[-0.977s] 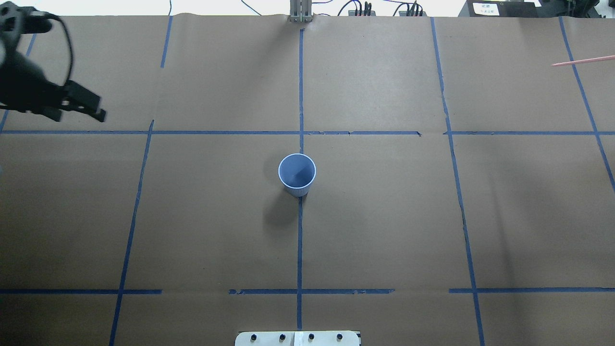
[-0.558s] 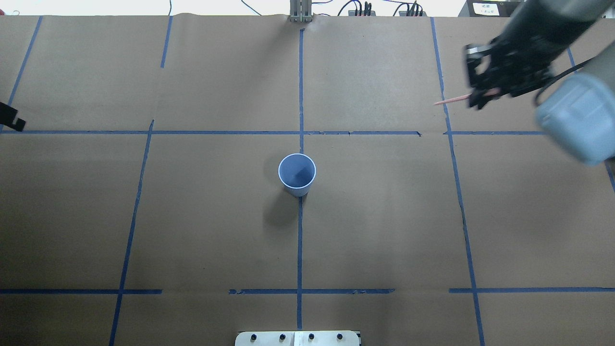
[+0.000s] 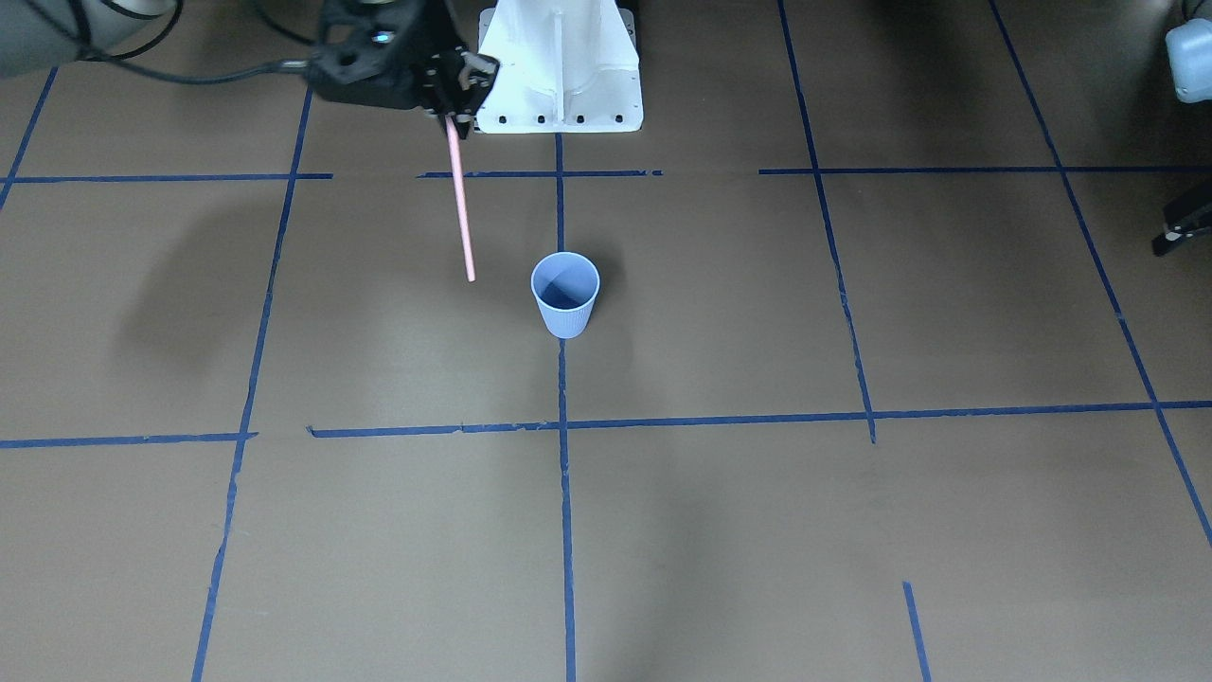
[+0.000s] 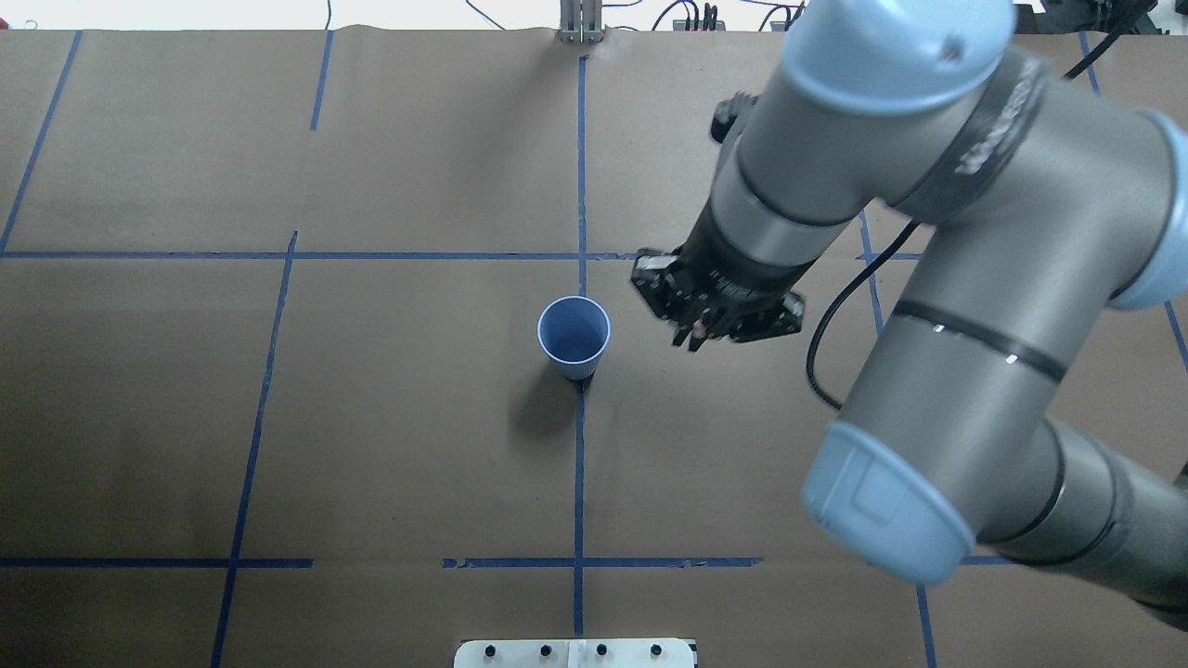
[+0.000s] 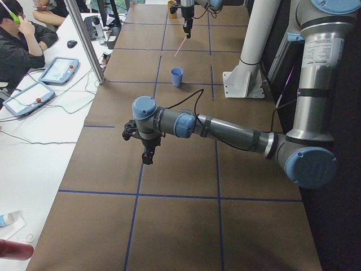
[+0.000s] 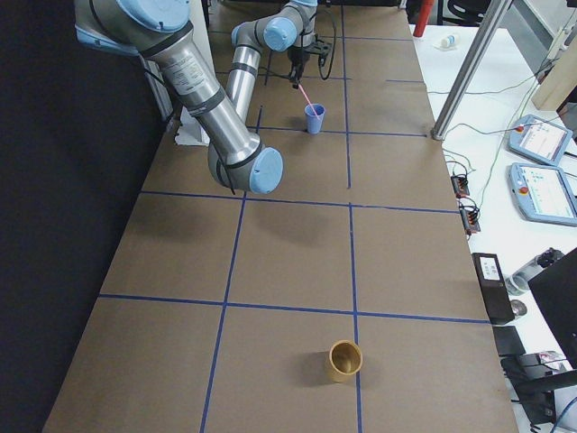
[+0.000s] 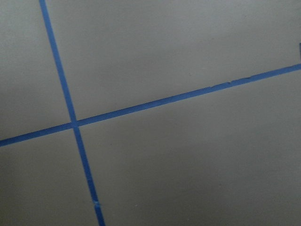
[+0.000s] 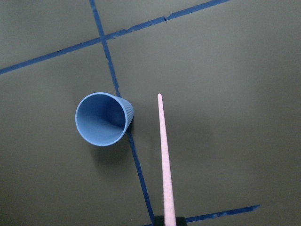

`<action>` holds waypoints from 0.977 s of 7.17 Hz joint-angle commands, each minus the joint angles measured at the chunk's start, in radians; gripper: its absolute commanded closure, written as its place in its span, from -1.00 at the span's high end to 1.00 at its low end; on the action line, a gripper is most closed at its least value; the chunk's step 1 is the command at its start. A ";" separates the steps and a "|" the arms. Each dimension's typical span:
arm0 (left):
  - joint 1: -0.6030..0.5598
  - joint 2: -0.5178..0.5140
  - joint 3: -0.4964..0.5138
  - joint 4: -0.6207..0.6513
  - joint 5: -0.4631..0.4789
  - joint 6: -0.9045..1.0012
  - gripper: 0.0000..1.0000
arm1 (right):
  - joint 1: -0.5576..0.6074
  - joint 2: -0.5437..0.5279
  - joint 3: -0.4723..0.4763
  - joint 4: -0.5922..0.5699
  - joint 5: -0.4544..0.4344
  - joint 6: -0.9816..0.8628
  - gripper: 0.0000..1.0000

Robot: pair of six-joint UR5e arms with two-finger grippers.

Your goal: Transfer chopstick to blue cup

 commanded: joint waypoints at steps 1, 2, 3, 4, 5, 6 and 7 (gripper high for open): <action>-0.014 -0.001 0.033 -0.002 -0.007 0.026 1.00 | -0.076 0.047 -0.040 0.016 -0.053 0.021 -0.99; -0.014 -0.002 0.033 -0.002 -0.008 0.026 1.00 | -0.077 0.080 -0.102 0.058 -0.055 0.021 -0.99; -0.014 -0.002 0.033 -0.002 -0.007 0.026 1.00 | -0.078 0.108 -0.142 0.083 -0.057 0.021 -0.99; -0.014 -0.002 0.033 -0.002 -0.007 0.026 1.00 | -0.078 0.125 -0.161 0.085 -0.057 0.023 -0.99; -0.014 -0.002 0.034 -0.002 -0.007 0.026 1.00 | -0.084 0.133 -0.198 0.091 -0.058 0.023 -0.99; -0.014 -0.002 0.034 -0.002 -0.007 0.026 1.00 | -0.086 0.139 -0.219 0.106 -0.058 0.023 -0.99; -0.014 -0.004 0.033 -0.001 -0.007 0.026 1.00 | -0.098 0.137 -0.238 0.108 -0.058 0.021 -0.97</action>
